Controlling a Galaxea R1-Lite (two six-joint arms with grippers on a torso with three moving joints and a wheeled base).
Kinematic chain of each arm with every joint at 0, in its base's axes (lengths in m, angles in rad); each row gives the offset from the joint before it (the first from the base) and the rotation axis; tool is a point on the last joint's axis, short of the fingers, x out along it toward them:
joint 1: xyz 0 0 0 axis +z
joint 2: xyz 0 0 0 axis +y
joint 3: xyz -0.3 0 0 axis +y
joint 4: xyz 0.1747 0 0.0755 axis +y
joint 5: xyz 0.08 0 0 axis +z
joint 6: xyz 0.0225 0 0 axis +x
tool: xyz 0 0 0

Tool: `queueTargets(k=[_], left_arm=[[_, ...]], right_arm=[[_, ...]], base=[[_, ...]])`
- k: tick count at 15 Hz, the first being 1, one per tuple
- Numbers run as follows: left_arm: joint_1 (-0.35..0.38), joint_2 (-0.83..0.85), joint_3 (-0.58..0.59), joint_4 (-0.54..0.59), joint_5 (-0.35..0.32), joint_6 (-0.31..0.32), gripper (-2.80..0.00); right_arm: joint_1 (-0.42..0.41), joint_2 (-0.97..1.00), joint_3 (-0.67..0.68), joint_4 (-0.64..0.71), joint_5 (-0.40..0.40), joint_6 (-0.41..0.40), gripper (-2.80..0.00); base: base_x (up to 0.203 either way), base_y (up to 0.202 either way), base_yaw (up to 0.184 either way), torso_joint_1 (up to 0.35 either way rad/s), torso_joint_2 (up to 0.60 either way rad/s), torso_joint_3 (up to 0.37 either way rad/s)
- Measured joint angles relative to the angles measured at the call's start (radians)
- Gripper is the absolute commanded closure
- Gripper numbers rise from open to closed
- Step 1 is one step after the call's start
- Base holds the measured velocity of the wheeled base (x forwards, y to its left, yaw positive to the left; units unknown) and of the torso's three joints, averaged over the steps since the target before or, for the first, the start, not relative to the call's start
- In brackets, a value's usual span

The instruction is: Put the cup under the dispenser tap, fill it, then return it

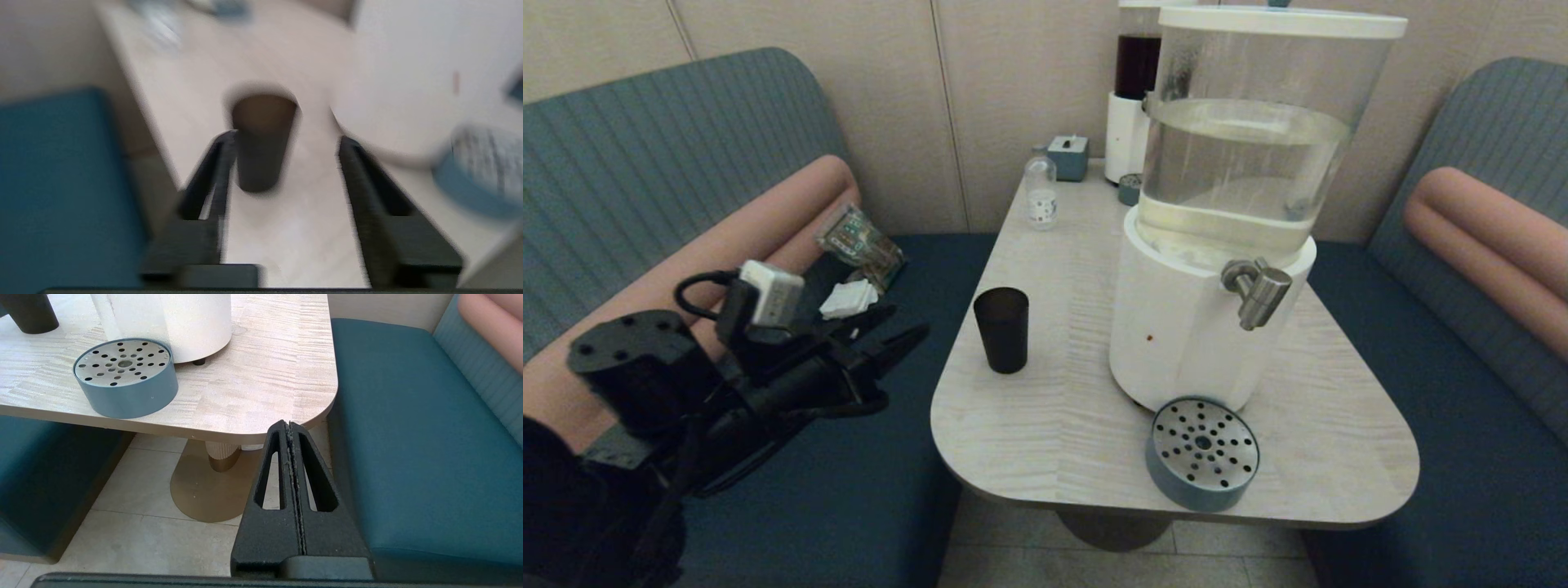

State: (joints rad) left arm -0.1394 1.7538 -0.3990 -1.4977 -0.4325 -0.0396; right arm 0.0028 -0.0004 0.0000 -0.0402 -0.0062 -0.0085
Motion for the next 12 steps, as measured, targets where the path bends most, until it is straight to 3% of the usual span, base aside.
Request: queueTargets(k=[4,6,9,12], left_arm=[[0.028,-0.319,0.109,0.041,0.215,-0.062,0.00],[0.090,-0.495,0.177,0.054,0.268,-0.078,0.00],[0.182,-0.747,0.266,0.093,0.291,-0.088,0.00],[0.217,-0.979,0.305,0.257,0.254,-0.099,0.00]], right_arm=[[0.000,0.000,0.000,0.000,0.000,0.000,0.00],[0.000,0.000,0.000,0.000,0.000,0.000,0.00],[0.000,0.000,0.000,0.000,0.000,0.000,0.00],[0.000,0.000,0.000,0.000,0.000,0.000,0.00]], base=[[0.000,0.000,0.000,0.000,0.00,0.000],[0.000,0.000,0.000,0.000,0.00,0.000],[0.000,0.000,0.000,0.000,0.00,0.000],[0.000,0.000,0.000,0.000,0.00,0.000]])
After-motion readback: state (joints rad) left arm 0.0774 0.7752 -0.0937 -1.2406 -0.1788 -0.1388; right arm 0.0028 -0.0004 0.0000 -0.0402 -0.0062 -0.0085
